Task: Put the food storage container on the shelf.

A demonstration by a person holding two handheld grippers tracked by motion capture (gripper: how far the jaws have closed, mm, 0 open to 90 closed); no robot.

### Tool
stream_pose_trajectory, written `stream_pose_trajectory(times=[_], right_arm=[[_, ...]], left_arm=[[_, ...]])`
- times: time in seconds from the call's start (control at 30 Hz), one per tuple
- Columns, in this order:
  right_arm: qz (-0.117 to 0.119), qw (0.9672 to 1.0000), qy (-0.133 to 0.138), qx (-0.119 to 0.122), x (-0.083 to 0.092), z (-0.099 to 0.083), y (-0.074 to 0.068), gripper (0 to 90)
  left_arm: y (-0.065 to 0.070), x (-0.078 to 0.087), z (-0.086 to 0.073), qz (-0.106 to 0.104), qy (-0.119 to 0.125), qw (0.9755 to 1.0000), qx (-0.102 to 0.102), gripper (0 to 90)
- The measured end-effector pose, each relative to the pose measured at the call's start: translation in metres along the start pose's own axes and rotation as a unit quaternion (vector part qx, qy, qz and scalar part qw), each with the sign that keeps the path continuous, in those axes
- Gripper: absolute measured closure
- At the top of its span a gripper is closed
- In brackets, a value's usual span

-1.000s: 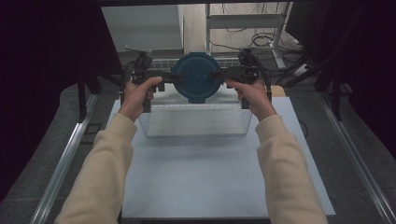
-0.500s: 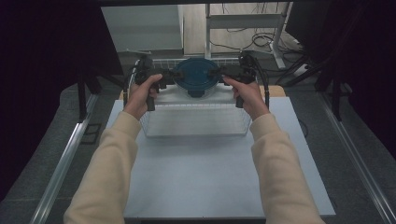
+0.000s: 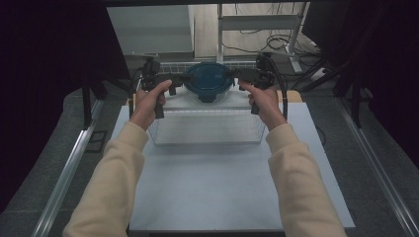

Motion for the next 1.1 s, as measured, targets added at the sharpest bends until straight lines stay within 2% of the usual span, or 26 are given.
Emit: stream_pose_trajectory(times=[0.07,0.1,0.2,0.23,0.3,0.43,0.47,0.53,0.57,0.6,0.7,0.73,0.77,0.8,0.83,0.87,0.9,1.0,1.07,1.1], right_arm=[[0.003,0.9999,0.004,0.012,0.006,-0.001,-0.002,16.9],[0.0,0.9994,0.007,0.034,0.013,-0.004,-0.005,17.2],[0.007,0.999,0.005,0.045,0.02,-0.009,-0.008,17.3],[0.002,0.9975,0.003,0.071,0.029,-0.016,-0.012,17.4],[-0.007,0.9952,0.002,0.098,0.037,-0.022,-0.016,17.5],[-0.005,0.9917,0.005,0.128,0.054,-0.036,-0.019,18.3],[-0.005,0.9917,0.005,0.128,0.054,-0.036,-0.019,18.3],[-0.009,0.9893,0.006,0.145,0.061,-0.044,-0.02,18.7],[-0.011,0.9872,0.007,0.159,0.067,-0.052,-0.02,19.4],[-0.01,0.9863,0.007,0.164,0.069,-0.055,-0.02,19.7],[-0.004,0.9853,0.011,0.171,0.076,-0.065,-0.019,20.9],[-0.004,0.9853,0.011,0.171,0.076,-0.065,-0.019,20.9],[0.001,0.984,0.013,0.178,0.081,-0.073,-0.019,21.6],[0.001,0.984,0.013,0.178,0.081,-0.073,-0.019,21.6],[0.007,0.9825,0.017,0.185,0.086,-0.082,-0.018,22.2],[0.009,0.9817,0.019,0.189,0.088,-0.086,-0.018,22.4],[0.009,0.9809,0.019,0.194,0.091,-0.091,-0.018,22.6],[0.005,0.9768,0.022,0.213,0.098,-0.105,-0.017,22.9],[0.0,0.9736,0.025,0.227,0.103,-0.116,-0.016,22.9],[-0.004,0.9717,0.026,0.235,0.105,-0.121,-0.015,22.9]], left_arm=[[0.004,0.005,-0.002,0.006,0.0,0.9999,-0.009,17.0],[0.007,0.011,-0.006,0.002,0.0,0.9998,-0.018,17.1],[0.009,0.017,-0.012,0.002,0.0,0.9996,-0.027,17.2],[0.01,0.023,-0.02,0.012,-0.003,0.9989,-0.046,17.2],[0.011,0.029,-0.027,0.017,-0.004,0.9983,-0.055,17.2],[0.019,0.044,-0.045,0.031,-0.009,0.9958,-0.086,17.8],[0.019,0.044,-0.045,0.031,-0.009,0.9958,-0.086,17.8],[0.025,0.05,-0.053,0.031,-0.011,0.9944,-0.101,17.8],[0.03,0.055,-0.062,0.036,-0.01,0.9926,-0.116,17.9],[0.03,0.055,-0.062,0.036,-0.01,0.9926,-0.116,18.0],[0.039,0.064,-0.078,0.035,-0.01,0.9899,-0.137,18.2],[0.039,0.064,-0.078,0.035,-0.01,0.9899,-0.137,18.2],[0.043,0.068,-0.087,0.038,-0.011,0.9878,-0.151,18.2],[0.043,0.068,-0.087,0.038,-0.011,0.9878,-0.151,18.3],[0.045,0.072,-0.097,0.037,-0.012,0.9863,-0.16,18.4],[0.045,0.072,-0.097,0.037,-0.012,0.9863,-0.16,18.3],[0.045,0.075,-0.107,0.039,-0.012,0.985,-0.168,18.3],[0.042,0.079,-0.121,0.05,-0.01,0.9826,-0.179,18.3],[0.04,0.08,-0.126,0.055,-0.009,0.9817,-0.182,18.1],[0.038,0.083,-0.135,0.064,-0.005,0.9803,-0.187,18.1]])
Point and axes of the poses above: each handheld gripper's, and its own axes: x roughly backward along the jaws, z roughly out of its top, y roughly to its right, the point moved 2 cm from there along -x, roughly forward along the jaws, and after that the axes turned 1 degree about x, right-handed, at the moved point
